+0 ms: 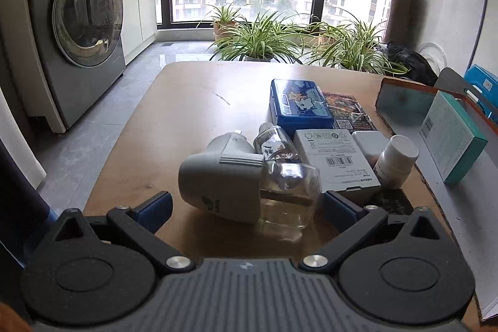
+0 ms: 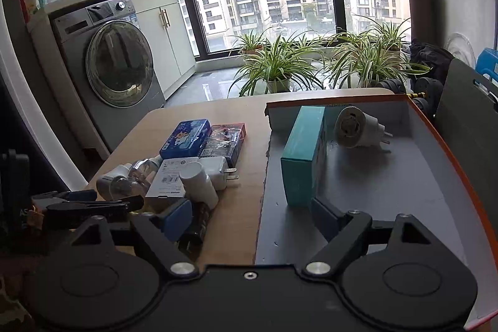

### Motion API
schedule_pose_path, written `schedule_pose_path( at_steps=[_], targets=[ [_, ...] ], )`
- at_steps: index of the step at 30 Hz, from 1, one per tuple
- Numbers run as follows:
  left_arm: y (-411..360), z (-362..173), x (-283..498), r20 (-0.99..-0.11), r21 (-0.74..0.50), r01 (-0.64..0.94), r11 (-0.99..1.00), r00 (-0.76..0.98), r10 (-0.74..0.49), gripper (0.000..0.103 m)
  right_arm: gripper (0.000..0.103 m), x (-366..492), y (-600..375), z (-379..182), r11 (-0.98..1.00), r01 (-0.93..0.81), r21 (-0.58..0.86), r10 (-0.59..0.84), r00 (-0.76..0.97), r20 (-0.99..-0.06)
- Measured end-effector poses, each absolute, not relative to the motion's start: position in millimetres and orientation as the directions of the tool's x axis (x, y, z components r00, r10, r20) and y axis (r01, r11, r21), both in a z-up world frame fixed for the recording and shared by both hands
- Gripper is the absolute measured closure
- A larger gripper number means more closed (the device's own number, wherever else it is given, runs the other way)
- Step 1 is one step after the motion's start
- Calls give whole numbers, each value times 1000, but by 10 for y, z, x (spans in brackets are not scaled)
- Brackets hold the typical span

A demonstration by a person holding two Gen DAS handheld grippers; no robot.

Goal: Organize rigid objects
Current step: 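Grasp the glass-bottle humidifier with the left gripper while the right gripper grasps the black plug adapter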

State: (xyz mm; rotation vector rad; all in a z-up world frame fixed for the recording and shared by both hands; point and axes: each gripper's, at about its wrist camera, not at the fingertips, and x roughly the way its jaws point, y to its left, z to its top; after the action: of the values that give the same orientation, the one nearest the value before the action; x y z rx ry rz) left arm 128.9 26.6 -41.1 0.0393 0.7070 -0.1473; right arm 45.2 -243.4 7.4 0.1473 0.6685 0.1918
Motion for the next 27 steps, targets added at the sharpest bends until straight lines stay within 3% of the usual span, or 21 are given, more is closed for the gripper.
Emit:
schedule_pose_path(
  at_steps=[5, 12, 27],
  targets=[
    [277, -520, 1402, -642, 14, 195, 981, 754, -140, 0, 5, 515, -2383, 33, 970, -129, 205, 230, 758, -610],
    [440, -570, 1428, -600, -84, 241, 967, 762, -242, 1, 5, 574, -2185, -74, 964, -150, 219, 257, 728, -636],
    [461, -349, 1130, -523, -141, 216, 966, 812, -258, 2, 5, 572, -1853, -188, 953, -206, 221, 302, 685, -663]
  ],
)
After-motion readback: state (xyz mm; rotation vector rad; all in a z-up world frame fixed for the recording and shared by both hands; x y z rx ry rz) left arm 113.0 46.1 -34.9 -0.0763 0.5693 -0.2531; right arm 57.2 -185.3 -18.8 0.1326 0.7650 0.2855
